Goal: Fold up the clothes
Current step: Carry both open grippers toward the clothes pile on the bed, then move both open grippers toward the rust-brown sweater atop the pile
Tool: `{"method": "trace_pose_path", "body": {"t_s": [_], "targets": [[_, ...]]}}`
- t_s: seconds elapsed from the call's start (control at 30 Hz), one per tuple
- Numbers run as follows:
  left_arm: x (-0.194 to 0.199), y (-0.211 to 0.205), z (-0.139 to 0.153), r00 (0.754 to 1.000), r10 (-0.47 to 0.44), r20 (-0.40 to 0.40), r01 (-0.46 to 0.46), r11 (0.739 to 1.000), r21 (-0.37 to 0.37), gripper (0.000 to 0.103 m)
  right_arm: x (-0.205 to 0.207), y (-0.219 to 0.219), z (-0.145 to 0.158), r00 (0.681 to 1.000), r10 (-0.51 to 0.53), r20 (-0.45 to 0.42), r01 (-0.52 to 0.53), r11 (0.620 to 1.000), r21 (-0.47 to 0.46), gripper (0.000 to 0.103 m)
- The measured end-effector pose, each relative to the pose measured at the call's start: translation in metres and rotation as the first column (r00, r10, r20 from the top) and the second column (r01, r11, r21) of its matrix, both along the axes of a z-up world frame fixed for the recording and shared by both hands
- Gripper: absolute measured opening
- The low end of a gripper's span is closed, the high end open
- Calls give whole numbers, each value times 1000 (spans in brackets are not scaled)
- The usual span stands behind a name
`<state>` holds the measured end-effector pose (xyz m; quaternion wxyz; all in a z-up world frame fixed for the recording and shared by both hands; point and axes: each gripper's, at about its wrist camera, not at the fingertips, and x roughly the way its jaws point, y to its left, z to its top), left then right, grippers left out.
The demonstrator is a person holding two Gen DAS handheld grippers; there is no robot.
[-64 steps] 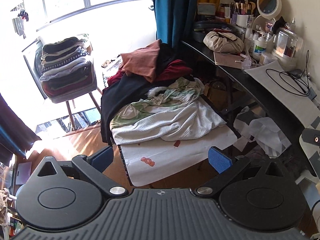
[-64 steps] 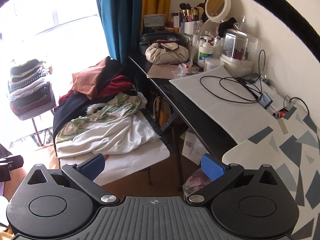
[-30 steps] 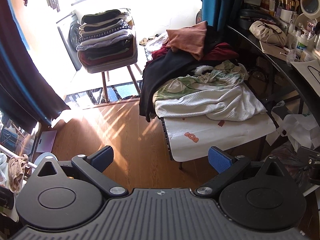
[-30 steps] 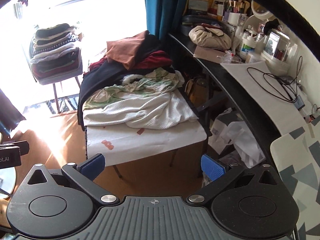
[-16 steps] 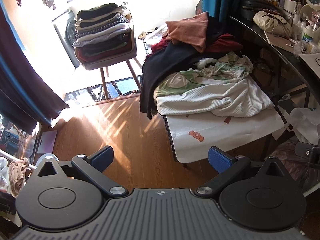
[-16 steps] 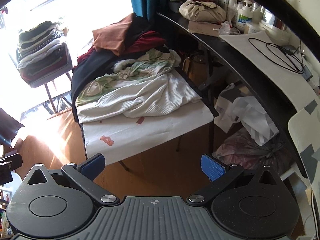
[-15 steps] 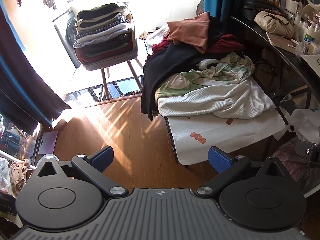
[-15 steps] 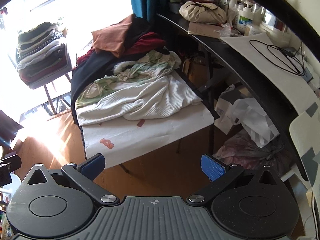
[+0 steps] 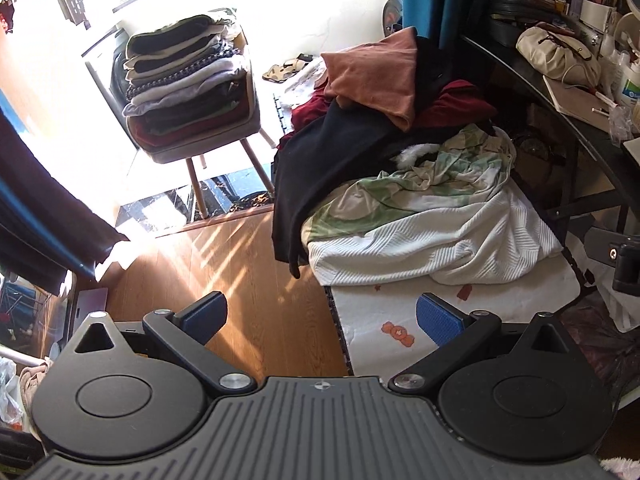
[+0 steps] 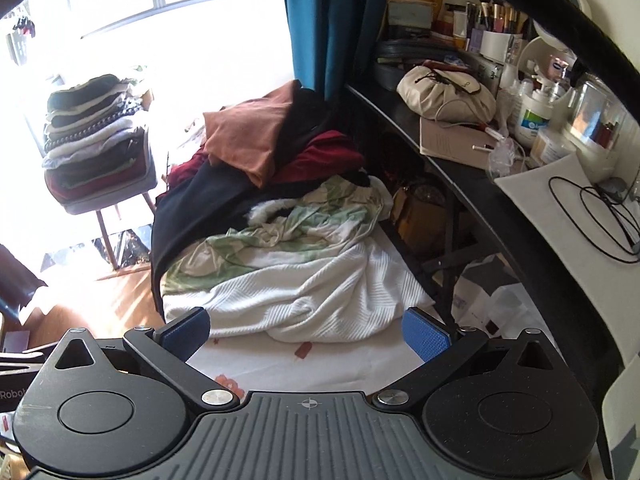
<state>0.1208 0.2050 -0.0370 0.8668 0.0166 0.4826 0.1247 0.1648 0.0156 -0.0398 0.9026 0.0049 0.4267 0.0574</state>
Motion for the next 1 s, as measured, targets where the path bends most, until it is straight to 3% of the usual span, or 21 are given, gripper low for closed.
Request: {"method": "trace_pose_path", "body": {"t_s": [0.13,0.33,0.7,0.83,0.9,1.0], "targets": [[24,-2,5,1000,-24,20,24,999,21,103,32,-10,4,998,-56,19,55,998,21,102],[56,8,3,1000,-8,6,8,1000,-18,103,57,-14,6,997,-76,32,75,997,22,102],[110,-4,-9,974,-226,5,226,974,-20,103,82,-22,-5,969,-248,-15,247,968,-29,102],[122,19,-16,953,-304,-10,304,953,1,103,84,-8,-11,940,-341,-6,340,940,-29,102],[131,43,-17,950,-310,-23,311,950,22,103,84,5,-15,915,-404,-14,404,914,18,102],[151,89,-15,958,-286,-17,285,958,-34,103,88,39,-12,901,-433,-24,433,901,36,102]]}}
